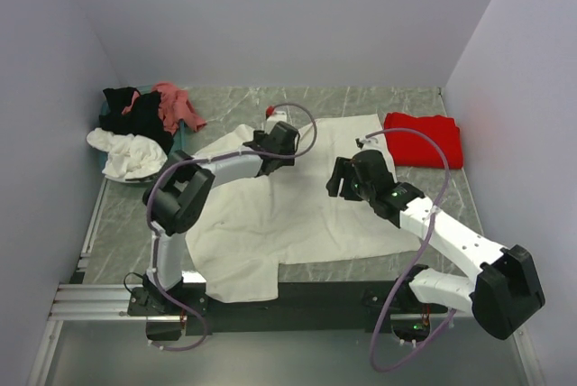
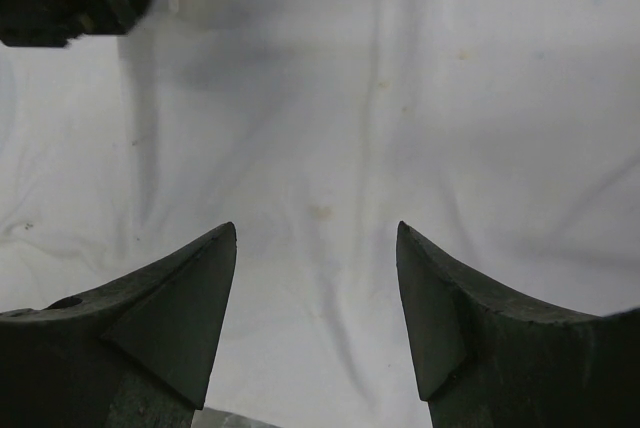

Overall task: Fold and stack the t-shirts
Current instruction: Flatten the tshirt out

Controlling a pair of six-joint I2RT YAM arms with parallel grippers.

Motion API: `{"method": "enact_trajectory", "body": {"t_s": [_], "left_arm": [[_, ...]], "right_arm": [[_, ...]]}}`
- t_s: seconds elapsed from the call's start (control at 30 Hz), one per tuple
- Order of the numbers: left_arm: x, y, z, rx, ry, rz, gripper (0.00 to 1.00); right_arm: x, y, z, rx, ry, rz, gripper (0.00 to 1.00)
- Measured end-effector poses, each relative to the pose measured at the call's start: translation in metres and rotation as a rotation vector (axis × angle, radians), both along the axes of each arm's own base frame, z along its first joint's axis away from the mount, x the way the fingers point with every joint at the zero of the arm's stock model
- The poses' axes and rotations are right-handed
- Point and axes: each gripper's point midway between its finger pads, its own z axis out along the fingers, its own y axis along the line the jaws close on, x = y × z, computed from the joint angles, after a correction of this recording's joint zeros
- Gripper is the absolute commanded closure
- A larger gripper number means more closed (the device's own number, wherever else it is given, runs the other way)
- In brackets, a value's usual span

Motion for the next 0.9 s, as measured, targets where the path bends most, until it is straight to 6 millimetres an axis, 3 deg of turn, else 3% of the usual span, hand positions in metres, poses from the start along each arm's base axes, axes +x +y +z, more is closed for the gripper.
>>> {"method": "enact_trajectory", "body": {"t_s": [0.1, 0.17, 0.27, 0.37, 0.47, 0.57, 0.77, 0.9], "left_arm": [[0.011, 0.006, 0.031, -0.066, -0.037, 0.009, 0.24], [0.028, 0.018, 0.055, -0.112, -0.078, 0.038, 0.24], [0.066, 0.044, 0.085, -0.175, -0.146, 0.101, 0.25], [0.103, 0.065, 0.094, -0.192, -0.177, 0.155, 0.26], [0.129, 0.064, 0.085, -0.194, -0.185, 0.160, 0.25], [0.137, 0.050, 0.059, -0.175, -0.141, 0.127, 0.26], [0.125, 0.030, 0.005, -0.151, -0.010, 0.059, 0.26], [0.119, 0.029, -0.005, -0.148, 0.019, 0.046, 0.27]], "right_arm": [[0.000, 0.000, -0.003, -0.004, 0.008, 0.000, 0.29], [0.001, 0.001, -0.005, -0.007, 0.012, 0.000, 0.29], [0.002, 0.001, -0.008, -0.011, 0.018, 0.000, 0.28], [0.003, 0.001, -0.013, -0.018, 0.029, 0.000, 0.29], [0.003, 0.002, -0.016, -0.023, 0.038, 0.000, 0.29], [0.004, 0.002, -0.015, -0.021, 0.034, 0.000, 0.29], [0.005, 0.002, -0.015, -0.019, 0.031, 0.000, 0.29], [0.005, 0.002, -0.014, -0.017, 0.028, -0.001, 0.29]]}}
